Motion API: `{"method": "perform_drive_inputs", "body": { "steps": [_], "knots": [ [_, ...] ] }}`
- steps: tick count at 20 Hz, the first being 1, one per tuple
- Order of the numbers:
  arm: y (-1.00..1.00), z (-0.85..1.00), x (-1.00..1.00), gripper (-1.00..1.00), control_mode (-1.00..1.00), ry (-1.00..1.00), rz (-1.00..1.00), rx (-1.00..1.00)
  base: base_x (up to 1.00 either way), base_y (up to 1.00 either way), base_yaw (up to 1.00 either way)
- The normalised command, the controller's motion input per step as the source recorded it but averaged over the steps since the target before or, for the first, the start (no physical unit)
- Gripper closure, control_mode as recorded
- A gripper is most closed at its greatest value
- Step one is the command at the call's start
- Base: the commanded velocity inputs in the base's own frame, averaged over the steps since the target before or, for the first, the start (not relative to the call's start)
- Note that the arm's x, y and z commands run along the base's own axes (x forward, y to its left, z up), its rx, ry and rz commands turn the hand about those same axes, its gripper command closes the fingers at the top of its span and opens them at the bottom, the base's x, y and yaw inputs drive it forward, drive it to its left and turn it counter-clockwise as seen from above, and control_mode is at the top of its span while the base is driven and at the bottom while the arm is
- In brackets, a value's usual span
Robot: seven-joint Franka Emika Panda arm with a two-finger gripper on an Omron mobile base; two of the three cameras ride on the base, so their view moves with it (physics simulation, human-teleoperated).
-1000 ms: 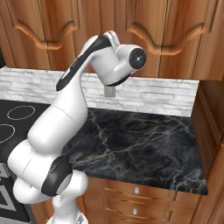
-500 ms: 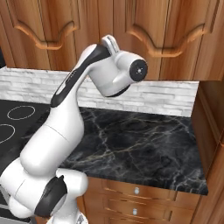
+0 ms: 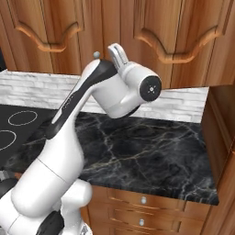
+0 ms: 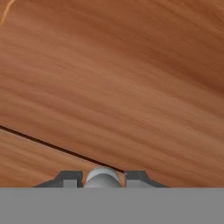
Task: Open the cabinet and move the ladle to the pot. Then close the cabinet.
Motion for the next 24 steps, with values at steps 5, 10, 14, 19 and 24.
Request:
{"method": "perform_drive_inputs", "body": {
  "steps": [5,10,14,19,24],
  "knots": [
    [-0.61,0.00,-0.67,1.00,-1.00,0.00,0.00,0.00,0.00,0.00,0.00],
    [-0.61,0.00,-0.58,1.00,-1.00,0.01,0.01,0.00,0.00,0.00,0.00],
    [-0.55,0.00,-0.47,1.00,-1.00,0.01,0.02,0.00,0.00,0.00,0.00],
    [-0.56,0.00,-0.52,1.00,-1.00,0.00,0.04,0.00,0.00,0.00,0.00],
    [-0.37,0.00,-0.21,-1.00,-1.00,0.01,0.06,0.00,0.00,0.00,0.00]
  ]
}}
